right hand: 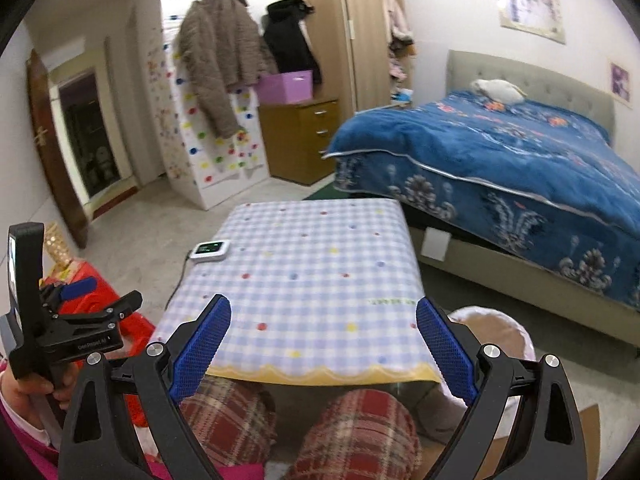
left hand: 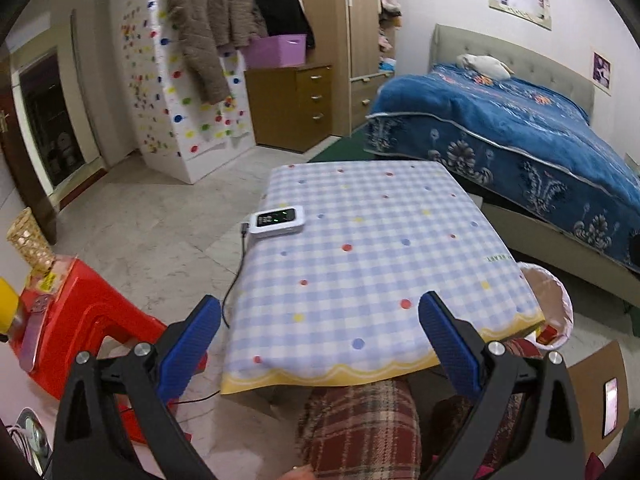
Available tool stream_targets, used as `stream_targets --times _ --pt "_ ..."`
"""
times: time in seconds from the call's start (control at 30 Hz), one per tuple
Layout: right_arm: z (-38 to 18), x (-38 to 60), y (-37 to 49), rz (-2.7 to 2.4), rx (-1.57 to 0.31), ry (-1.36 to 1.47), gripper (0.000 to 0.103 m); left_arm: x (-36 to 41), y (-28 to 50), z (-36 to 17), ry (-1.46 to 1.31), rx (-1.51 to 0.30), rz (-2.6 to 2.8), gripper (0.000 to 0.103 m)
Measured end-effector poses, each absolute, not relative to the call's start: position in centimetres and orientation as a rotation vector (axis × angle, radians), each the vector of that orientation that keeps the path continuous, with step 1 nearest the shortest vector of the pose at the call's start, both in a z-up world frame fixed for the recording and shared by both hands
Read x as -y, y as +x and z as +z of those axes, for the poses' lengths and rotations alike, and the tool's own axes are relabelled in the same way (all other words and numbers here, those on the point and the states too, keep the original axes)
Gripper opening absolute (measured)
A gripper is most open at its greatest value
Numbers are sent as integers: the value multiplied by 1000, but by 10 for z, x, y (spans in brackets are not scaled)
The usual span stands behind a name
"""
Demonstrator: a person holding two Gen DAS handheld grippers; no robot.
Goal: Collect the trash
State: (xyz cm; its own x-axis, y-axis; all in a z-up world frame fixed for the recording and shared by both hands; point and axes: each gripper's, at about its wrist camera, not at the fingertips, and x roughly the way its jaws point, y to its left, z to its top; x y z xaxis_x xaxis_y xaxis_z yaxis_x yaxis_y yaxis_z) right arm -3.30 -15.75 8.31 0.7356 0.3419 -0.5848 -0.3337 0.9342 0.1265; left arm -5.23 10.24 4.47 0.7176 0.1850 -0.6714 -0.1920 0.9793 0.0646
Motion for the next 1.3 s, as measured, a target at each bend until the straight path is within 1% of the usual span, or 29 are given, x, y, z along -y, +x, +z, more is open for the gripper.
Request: stream_targets --times 1.3 --pt "73 159 -28 340 -674 17 93 -102 -45 43 -17 -753 185 96"
